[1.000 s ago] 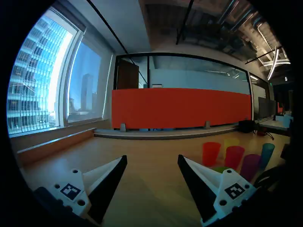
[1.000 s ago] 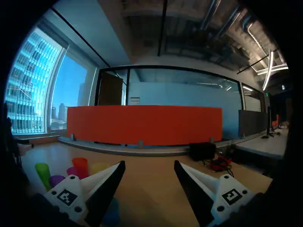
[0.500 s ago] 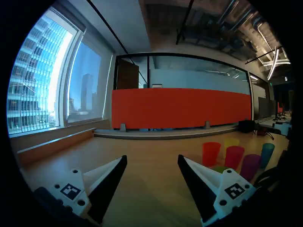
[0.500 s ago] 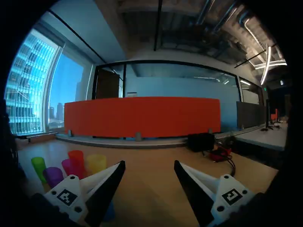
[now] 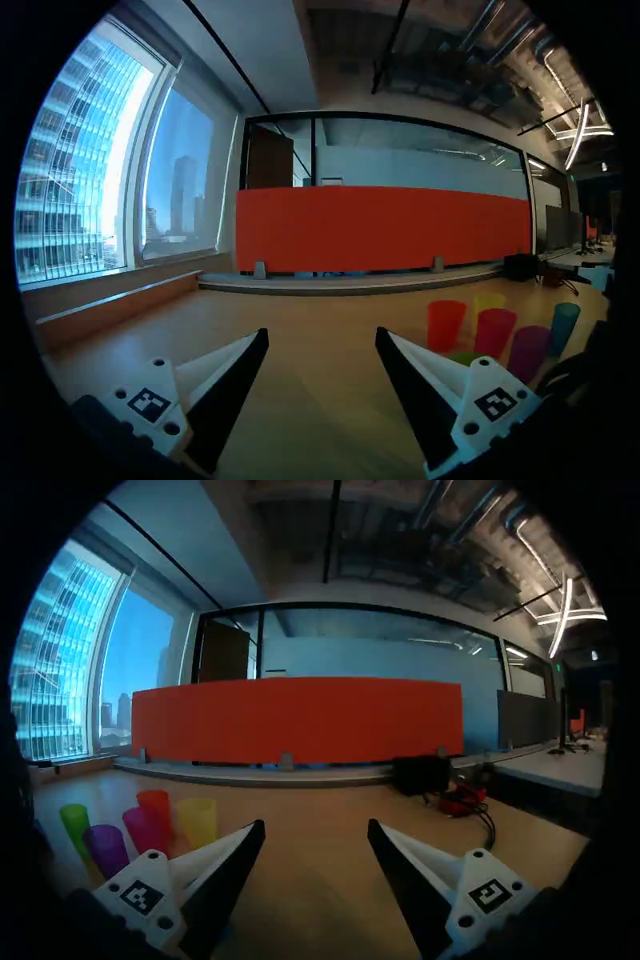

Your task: Pour water

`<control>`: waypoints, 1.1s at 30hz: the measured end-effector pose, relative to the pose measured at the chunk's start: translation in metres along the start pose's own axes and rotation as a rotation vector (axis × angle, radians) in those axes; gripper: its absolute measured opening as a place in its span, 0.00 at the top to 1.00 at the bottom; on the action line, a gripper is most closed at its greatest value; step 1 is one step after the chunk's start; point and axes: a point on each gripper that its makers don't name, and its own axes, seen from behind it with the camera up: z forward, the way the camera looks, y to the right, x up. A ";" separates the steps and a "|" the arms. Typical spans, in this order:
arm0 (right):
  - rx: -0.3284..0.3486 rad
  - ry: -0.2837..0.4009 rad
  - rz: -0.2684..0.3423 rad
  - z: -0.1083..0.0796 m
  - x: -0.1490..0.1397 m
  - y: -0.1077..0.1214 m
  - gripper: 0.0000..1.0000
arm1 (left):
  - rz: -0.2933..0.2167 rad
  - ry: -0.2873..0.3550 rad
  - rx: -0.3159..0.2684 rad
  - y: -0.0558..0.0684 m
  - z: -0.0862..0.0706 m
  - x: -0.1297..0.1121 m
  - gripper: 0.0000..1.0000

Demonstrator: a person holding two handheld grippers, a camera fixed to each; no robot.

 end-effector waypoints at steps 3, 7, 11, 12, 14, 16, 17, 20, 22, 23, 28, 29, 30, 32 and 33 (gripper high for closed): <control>0.002 0.003 -0.006 -0.001 -0.001 -0.002 0.00 | 0.000 0.000 0.000 0.000 0.000 0.000 0.00; 0.001 0.003 -0.009 -0.001 0.000 -0.002 0.00 | 0.000 0.000 0.000 0.000 0.000 0.000 0.00; 0.002 0.003 -0.009 -0.001 -0.001 -0.003 0.00 | 0.000 0.000 0.000 0.000 -0.001 0.000 0.01; 0.003 0.002 -0.009 -0.001 -0.001 -0.003 0.00 | 0.000 0.000 0.000 0.000 -0.001 0.000 0.00; 0.004 0.001 -0.008 -0.001 -0.001 -0.003 0.00 | 0.000 0.000 0.000 0.000 -0.001 0.000 0.00; 0.007 0.001 -0.008 -0.001 -0.001 -0.003 0.00 | 0.000 0.000 0.000 0.000 -0.001 0.000 0.00; 0.008 0.001 -0.008 -0.001 -0.001 -0.004 0.00 | 0.000 0.000 0.000 0.000 -0.001 0.000 0.00; 0.012 0.000 -0.008 -0.001 -0.002 -0.004 0.00 | 0.000 0.000 0.000 0.000 -0.001 0.000 0.00; 0.013 0.000 -0.008 -0.001 -0.002 -0.004 0.00 | 0.000 0.000 0.000 0.000 0.000 0.000 0.00; 0.014 0.000 -0.008 -0.001 -0.002 -0.005 0.00 | 0.000 0.000 0.000 0.000 0.000 0.000 0.00; 0.014 0.000 -0.007 -0.001 -0.001 -0.005 0.00 | 0.000 0.000 0.000 0.000 -0.001 0.000 0.01; 0.014 0.000 -0.007 -0.001 -0.001 -0.005 0.00 | 0.000 0.000 0.000 0.000 0.000 0.000 0.01; 0.014 0.000 -0.007 0.000 -0.001 -0.005 0.00 | 0.000 0.000 0.000 0.000 0.000 0.000 0.01; 0.014 0.000 -0.007 0.000 -0.001 -0.005 0.00 | 0.000 0.000 0.000 0.000 0.000 0.000 0.00; 0.013 0.000 -0.007 0.000 -0.001 -0.005 0.00 | 0.000 0.000 0.000 0.000 0.000 0.000 0.00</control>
